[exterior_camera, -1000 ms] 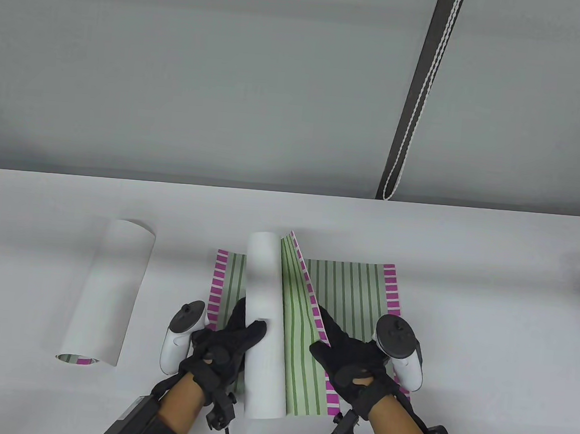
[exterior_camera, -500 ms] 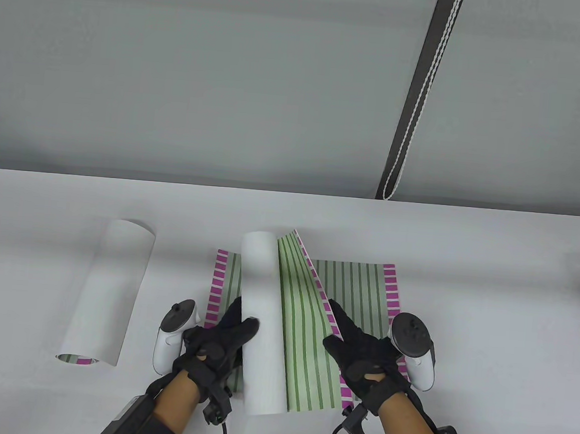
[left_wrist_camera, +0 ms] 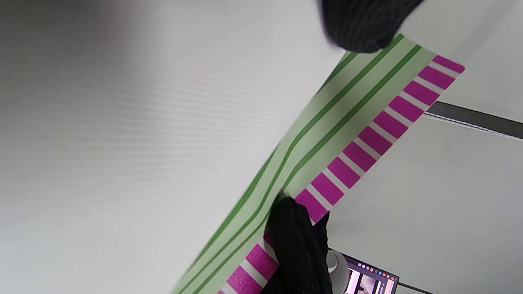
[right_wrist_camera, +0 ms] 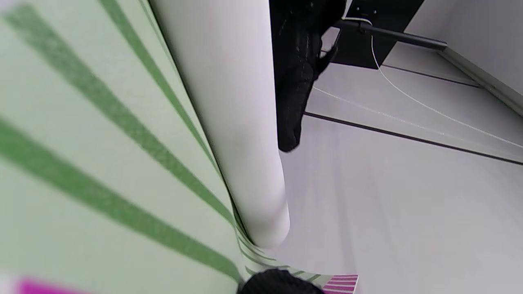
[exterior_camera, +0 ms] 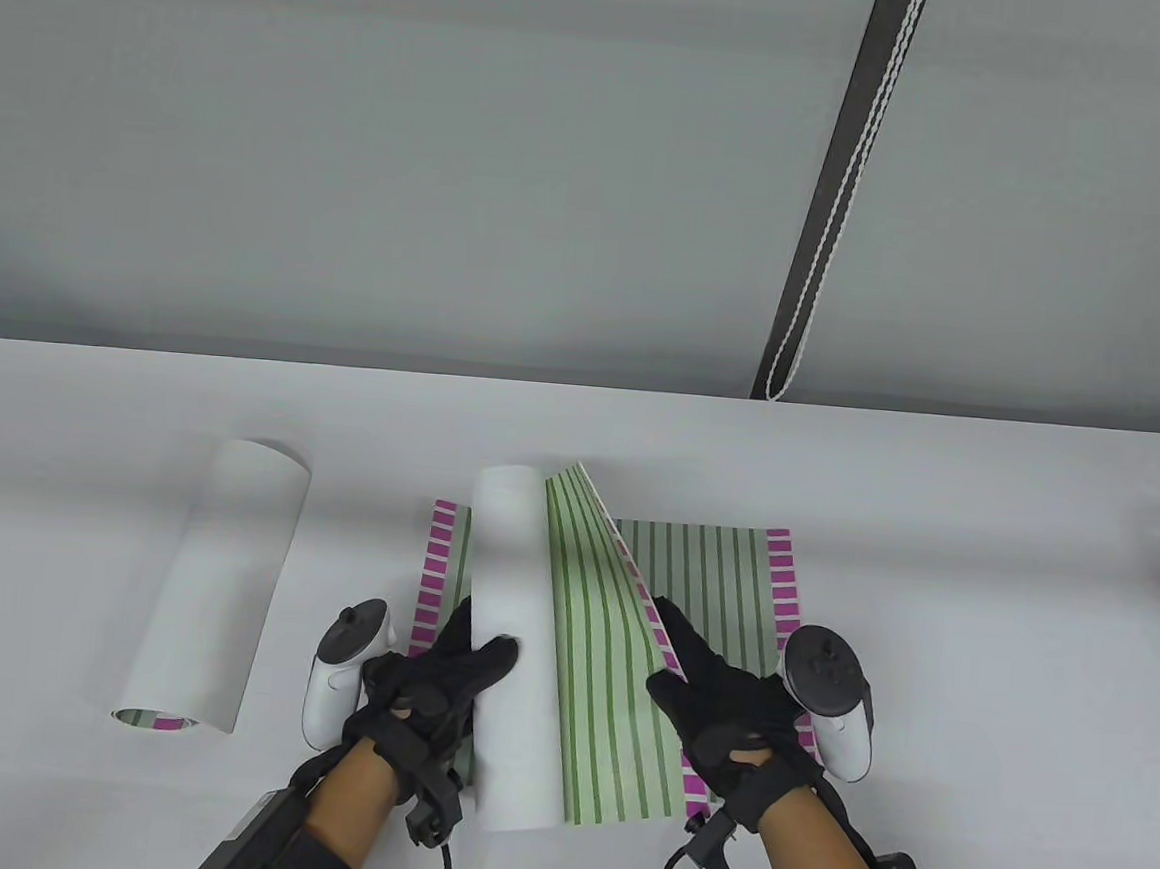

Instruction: Unroll mouse pads and stack together

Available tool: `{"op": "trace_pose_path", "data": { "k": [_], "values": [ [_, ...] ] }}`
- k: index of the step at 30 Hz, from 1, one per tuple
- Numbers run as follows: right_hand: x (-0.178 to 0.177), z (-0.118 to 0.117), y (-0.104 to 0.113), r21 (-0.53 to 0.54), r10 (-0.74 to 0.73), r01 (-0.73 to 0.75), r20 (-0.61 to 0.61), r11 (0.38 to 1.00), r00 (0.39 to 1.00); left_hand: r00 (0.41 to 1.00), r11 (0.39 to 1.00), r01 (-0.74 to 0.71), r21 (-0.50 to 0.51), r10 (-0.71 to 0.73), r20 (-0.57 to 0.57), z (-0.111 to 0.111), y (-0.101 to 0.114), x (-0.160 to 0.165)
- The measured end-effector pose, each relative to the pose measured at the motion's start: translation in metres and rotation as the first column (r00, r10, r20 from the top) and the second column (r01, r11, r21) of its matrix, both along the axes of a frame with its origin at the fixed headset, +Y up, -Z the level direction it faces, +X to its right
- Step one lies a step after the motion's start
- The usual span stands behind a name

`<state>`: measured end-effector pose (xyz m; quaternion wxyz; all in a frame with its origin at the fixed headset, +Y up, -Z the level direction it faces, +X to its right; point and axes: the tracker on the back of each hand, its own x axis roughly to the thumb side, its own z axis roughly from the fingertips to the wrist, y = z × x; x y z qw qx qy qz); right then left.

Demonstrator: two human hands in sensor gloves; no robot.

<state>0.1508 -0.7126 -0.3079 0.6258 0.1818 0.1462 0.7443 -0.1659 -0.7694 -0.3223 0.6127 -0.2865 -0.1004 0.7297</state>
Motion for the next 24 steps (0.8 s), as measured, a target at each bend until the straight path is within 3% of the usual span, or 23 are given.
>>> {"op": "trace_pose_path", "data": {
  "k": [3,10,24],
  "values": [
    [0.005,-0.001,0.001,0.0,-0.012,0.012,-0.001,1.0,1.0,1.0,1.0,0.002,0.002,-0.002,-0.025,0.0,0.001,-0.004],
    [-0.008,0.004,0.009,0.024,-0.004,0.005,-0.041,1.0,0.999,0.998,1.0,0.019,-0.002,-0.018,0.06,0.004,-0.002,0.003],
    [0.008,-0.002,0.012,0.019,-0.037,0.037,-0.011,0.999,0.999,0.998,1.0,0.024,-0.002,-0.025,-0.066,-0.001,-0.001,-0.013]
  ]
}}
